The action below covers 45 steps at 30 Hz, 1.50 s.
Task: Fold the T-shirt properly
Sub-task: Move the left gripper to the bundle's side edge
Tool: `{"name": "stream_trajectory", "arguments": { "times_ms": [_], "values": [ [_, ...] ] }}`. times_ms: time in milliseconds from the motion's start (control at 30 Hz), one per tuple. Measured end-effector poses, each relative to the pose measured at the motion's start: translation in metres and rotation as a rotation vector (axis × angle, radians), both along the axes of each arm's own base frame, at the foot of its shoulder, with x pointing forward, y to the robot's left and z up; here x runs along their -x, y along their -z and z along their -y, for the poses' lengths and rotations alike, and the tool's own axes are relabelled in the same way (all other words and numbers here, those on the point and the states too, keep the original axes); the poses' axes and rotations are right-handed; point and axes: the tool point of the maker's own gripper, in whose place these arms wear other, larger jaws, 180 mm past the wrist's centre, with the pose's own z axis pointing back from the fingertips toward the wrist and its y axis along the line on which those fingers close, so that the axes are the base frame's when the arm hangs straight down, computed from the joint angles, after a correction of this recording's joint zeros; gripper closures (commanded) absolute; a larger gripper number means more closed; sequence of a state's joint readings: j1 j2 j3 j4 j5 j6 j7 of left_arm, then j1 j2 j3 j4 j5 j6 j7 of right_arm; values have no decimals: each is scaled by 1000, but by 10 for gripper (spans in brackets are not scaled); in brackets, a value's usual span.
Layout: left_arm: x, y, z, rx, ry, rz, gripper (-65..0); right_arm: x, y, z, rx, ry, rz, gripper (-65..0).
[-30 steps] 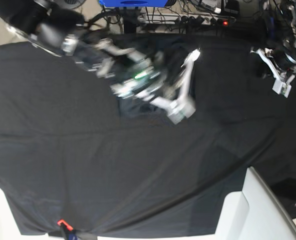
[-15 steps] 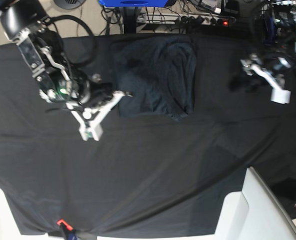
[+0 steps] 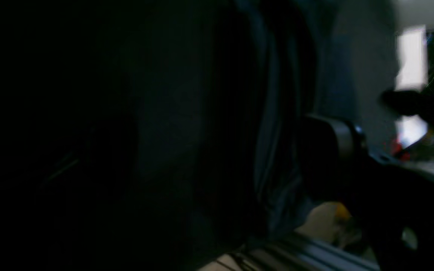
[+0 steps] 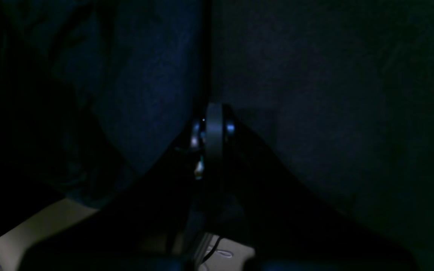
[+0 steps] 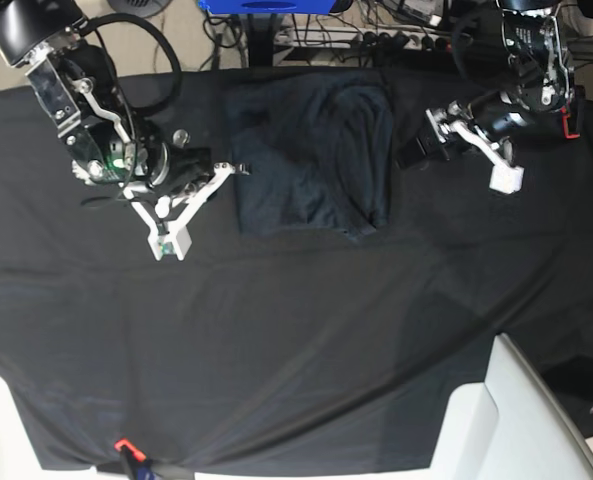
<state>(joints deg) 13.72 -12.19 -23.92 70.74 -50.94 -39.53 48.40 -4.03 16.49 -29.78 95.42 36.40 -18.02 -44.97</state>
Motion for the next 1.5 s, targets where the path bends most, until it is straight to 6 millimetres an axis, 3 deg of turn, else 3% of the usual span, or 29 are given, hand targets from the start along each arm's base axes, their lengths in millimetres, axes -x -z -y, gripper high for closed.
{"name": "stream_trajectory", "arguments": {
  "times_ms": [167,233,733,1000,1133,1233,1400,1500],
  "values": [
    [-8,9,39,-3,45,15,-650,5,3,0,-3,3,-12,0],
    [-7,10,46,-3,54,18,-650,7,4,1,-2,4,-17,0],
    [-15,18,53,88,-4,25,-650,6,3,1,-3,7,-13,0],
    [-14,25,68,82,54,-9,-398,6,3,1,-3,7,-13,0],
    [-8,33,73,90,62,-44,-201,6,3,2,0,7,-13,0],
    [-5,40,76,69,104,-81,0,6,3,2,-1,7,-13,0],
    [-9,40,74,73,113,-88,0,6,6,5,5,8,-19,0],
    [-13,40,74,73,116,-86,0,5,14,19,24,40,-38,0]
  ]
}}
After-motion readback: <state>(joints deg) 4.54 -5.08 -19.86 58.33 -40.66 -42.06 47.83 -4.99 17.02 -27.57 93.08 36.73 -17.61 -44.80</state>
